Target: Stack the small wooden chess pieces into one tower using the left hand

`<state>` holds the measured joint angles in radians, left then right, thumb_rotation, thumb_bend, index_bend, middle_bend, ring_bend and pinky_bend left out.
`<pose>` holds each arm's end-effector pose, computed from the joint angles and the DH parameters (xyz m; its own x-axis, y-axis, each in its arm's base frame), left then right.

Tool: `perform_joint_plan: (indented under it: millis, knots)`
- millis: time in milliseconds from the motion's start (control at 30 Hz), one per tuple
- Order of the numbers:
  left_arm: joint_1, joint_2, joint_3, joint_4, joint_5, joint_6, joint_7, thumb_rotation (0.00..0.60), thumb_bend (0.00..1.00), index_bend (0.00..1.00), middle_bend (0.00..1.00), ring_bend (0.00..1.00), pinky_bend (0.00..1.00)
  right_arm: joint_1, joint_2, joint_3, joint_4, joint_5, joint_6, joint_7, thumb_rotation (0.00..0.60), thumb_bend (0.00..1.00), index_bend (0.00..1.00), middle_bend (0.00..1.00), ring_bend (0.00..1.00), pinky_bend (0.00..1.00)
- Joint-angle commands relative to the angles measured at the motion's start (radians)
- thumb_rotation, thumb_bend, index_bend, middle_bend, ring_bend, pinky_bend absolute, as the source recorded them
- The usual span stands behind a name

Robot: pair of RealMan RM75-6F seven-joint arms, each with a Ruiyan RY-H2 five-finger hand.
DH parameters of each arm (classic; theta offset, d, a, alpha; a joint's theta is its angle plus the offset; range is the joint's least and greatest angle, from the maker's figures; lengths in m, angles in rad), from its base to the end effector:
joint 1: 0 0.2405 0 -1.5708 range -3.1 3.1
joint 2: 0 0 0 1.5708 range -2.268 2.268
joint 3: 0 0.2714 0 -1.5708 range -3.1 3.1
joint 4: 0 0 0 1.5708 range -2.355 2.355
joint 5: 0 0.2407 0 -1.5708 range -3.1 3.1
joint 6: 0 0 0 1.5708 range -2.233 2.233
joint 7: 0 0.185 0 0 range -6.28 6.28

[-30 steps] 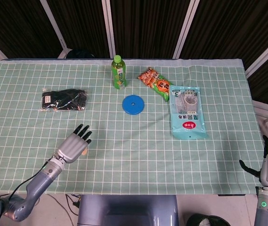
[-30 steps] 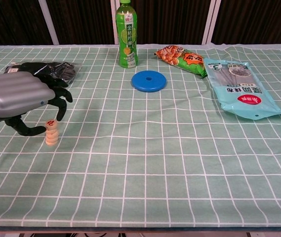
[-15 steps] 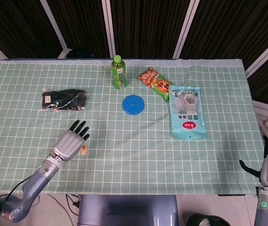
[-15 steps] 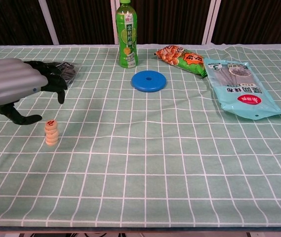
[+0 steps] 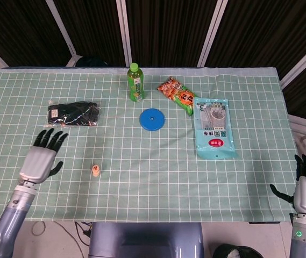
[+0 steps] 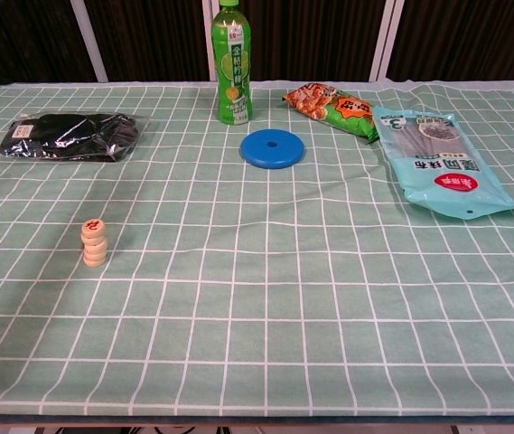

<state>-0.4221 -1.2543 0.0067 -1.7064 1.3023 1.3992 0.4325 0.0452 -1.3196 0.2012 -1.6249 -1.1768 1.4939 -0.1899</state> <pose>-0.2525 0.3040 0.0647 0.5814 0.0315 0.8130 0.8041 -0.1748 -0.5682 -0.3622 -0.2351 0.1099 0.3334 0.0728 0.9400 -0.8930 0.3440 0.2901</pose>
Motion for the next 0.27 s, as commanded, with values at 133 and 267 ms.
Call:
perform_joint_plan:
  millis: [133, 267]
  knots:
    - [0.182, -0.006, 0.014, 0.146, -0.053, 0.144, -0.232, 0.600, 0.26, 0.06, 0.01, 0.00, 0.08, 0.009, 0.011, -0.036, 0.011, -0.055, -0.027, 0.018, 0.600, 0.25, 0.06, 0.00, 0.02, 0.00]
    - [0.215, -0.012, -0.001, 0.204, -0.067, 0.154, -0.294, 0.600, 0.24, 0.04, 0.00, 0.00, 0.07, 0.010, 0.009, -0.043, 0.015, -0.062, -0.034, 0.025, 0.600, 0.25, 0.06, 0.00, 0.02, 0.00]
